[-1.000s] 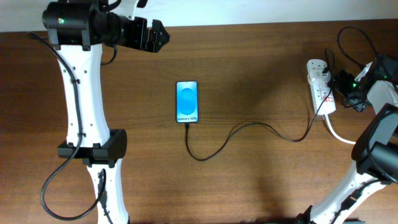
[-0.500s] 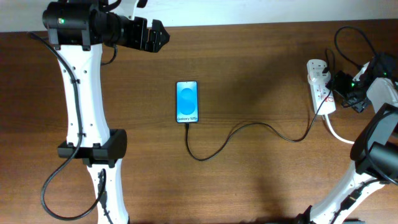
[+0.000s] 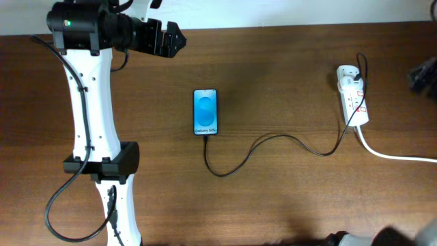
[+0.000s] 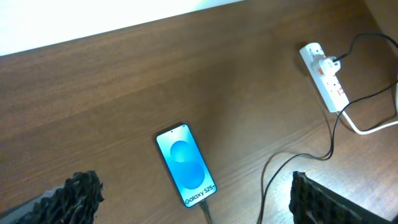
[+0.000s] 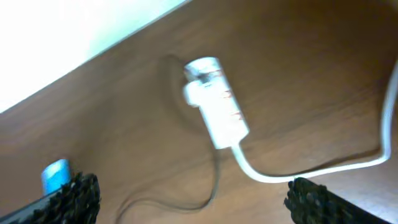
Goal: Plug charger to phone and switch on socket
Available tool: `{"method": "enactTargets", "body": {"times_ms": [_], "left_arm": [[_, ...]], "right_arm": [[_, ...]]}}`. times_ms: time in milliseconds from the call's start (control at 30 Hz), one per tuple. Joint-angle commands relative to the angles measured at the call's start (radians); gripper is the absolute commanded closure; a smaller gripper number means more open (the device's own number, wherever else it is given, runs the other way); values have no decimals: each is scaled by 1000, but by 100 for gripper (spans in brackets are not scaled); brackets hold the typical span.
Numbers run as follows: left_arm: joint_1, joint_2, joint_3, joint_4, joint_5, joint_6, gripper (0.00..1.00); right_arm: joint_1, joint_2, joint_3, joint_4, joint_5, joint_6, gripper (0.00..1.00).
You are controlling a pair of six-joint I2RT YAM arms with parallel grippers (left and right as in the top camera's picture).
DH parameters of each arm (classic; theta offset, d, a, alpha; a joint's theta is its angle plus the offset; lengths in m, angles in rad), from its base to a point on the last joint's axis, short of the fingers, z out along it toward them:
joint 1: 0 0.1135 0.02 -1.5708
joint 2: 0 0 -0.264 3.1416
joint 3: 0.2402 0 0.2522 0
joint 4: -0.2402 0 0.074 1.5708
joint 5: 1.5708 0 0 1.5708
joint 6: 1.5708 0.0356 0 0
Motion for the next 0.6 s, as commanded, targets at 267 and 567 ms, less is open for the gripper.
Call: {"method": "enactTargets", "body": {"times_ms": [267,567], "left_arm": [[3,-13,14,-1,3,2,1],[3,-13,14,-1,3,2,0]], "right_arm": [[91,-335,9,-354,-59,-126,2],[443,-789,-813,603,-11,-261,2]]}}
